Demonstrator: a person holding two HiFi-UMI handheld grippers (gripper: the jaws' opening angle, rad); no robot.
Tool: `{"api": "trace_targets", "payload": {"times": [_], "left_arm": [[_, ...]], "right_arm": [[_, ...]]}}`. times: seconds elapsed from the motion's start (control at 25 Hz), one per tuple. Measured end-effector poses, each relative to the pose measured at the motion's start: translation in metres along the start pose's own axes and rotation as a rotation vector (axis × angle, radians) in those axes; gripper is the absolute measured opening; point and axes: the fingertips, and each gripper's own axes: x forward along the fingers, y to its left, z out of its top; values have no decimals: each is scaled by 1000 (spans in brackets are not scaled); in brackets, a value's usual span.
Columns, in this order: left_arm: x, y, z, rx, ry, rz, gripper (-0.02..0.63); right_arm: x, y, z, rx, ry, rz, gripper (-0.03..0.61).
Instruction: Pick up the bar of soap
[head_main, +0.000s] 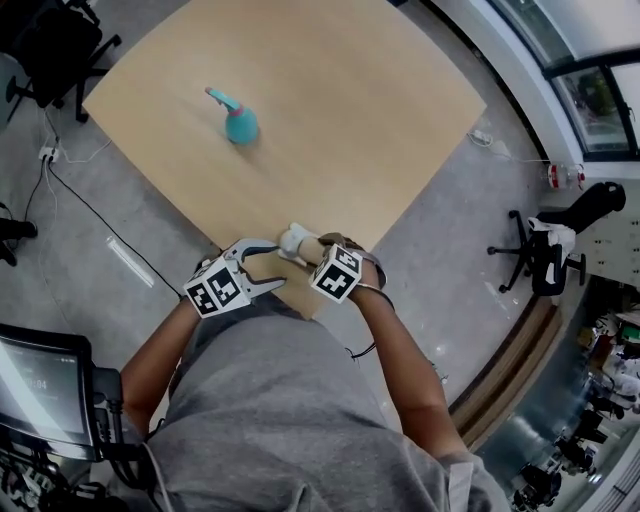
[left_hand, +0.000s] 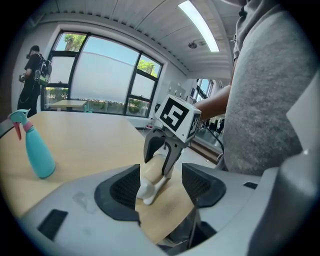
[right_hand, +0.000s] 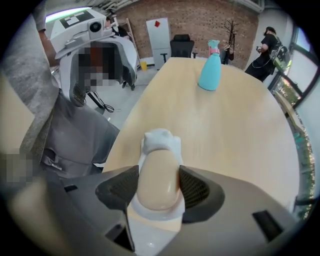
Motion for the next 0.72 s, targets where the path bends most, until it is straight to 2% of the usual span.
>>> {"api": "trace_targets", "payload": {"times": [0.24,0.48,0.72], "left_arm": [[-26,6,17,-18,-34,28,239],[-34,14,15,-54,-60,48,239],[-37,18,23,-49,-71,58,238]], "right_arm": [[-25,3,13,52,-53,3,255],[-40,-1,24,83,-112,2,255],[-56,-5,31,119,-173,-8,255]]}}
